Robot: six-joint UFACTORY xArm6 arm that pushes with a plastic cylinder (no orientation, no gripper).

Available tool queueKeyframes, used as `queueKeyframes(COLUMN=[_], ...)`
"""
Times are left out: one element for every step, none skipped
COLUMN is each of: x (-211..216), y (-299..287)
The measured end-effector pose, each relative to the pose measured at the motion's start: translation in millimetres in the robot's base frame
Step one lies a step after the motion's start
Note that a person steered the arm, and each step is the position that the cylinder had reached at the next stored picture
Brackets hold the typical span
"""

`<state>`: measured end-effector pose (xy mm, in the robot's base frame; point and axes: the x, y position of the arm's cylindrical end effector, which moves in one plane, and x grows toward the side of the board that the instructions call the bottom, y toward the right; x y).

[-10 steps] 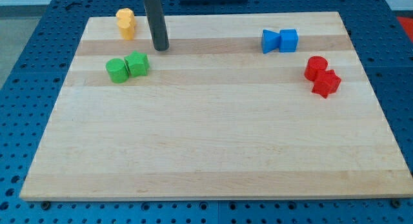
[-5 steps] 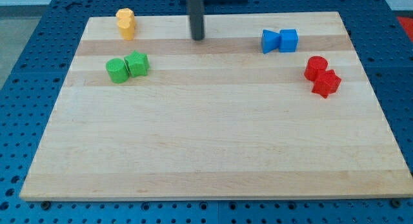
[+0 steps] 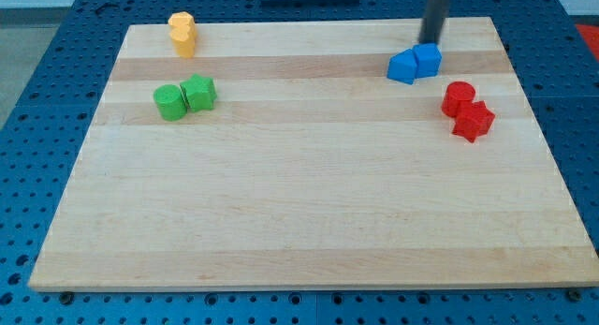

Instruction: Move the blue cube along with the blue triangle slightly left

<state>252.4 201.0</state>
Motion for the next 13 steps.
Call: queueKeyframes(x=[14.4, 15.3, 31.0, 56.3, 61.5, 58.7, 58.7, 54.3, 51.3, 47.9, 39.3, 39.3, 45.9], y=[37.1, 40.8, 39.4, 28.7, 13.5, 6.3, 6.3, 6.3, 6.0, 6.3, 6.9, 6.9, -20.0])
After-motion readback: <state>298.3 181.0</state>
